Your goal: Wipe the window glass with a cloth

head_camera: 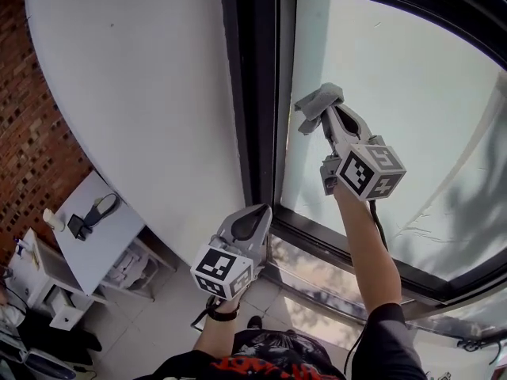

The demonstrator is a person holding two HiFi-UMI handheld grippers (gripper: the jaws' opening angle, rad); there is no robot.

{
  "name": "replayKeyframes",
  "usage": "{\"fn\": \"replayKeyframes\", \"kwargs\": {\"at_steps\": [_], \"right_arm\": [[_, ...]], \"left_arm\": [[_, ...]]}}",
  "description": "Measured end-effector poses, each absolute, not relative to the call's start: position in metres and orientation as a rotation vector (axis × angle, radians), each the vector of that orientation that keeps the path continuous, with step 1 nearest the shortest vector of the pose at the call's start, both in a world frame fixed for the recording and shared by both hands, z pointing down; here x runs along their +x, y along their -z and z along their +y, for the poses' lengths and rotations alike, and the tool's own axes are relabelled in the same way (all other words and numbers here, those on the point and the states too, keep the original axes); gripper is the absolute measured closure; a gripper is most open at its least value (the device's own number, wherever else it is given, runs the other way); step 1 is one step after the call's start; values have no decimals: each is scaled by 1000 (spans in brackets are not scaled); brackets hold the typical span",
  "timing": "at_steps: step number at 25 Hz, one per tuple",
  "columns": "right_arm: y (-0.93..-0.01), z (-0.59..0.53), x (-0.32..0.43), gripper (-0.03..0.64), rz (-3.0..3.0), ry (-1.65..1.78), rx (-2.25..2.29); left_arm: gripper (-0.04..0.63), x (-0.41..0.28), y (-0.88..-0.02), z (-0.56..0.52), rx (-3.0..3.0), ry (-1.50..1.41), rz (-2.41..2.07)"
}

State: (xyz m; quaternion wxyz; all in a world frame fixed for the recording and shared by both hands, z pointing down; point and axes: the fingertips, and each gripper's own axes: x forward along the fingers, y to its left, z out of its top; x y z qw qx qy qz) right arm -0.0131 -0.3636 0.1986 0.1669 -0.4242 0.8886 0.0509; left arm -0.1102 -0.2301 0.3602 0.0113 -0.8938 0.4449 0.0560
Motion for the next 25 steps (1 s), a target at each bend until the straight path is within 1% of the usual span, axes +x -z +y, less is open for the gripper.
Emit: {"fn": "replayKeyframes", "kwargs": {"at_steps": [8, 12, 19, 25], "right_arm": [[-181, -315, 99, 601, 2421, -217, -1392], [-182, -286, 174, 600, 2296, -236, -1538], [-186, -233, 297, 600, 2152, -399, -1857], [-197, -194, 377, 600, 2005, -368, -2007]], "left_arm": [[604, -5, -363, -240, -2941, -136, 1026], [604, 49, -365, -227, -3012, -110, 849], [604, 138, -366, -198, -3076, -97, 574], [604, 177, -369, -180, -3098, -70, 459]]}}
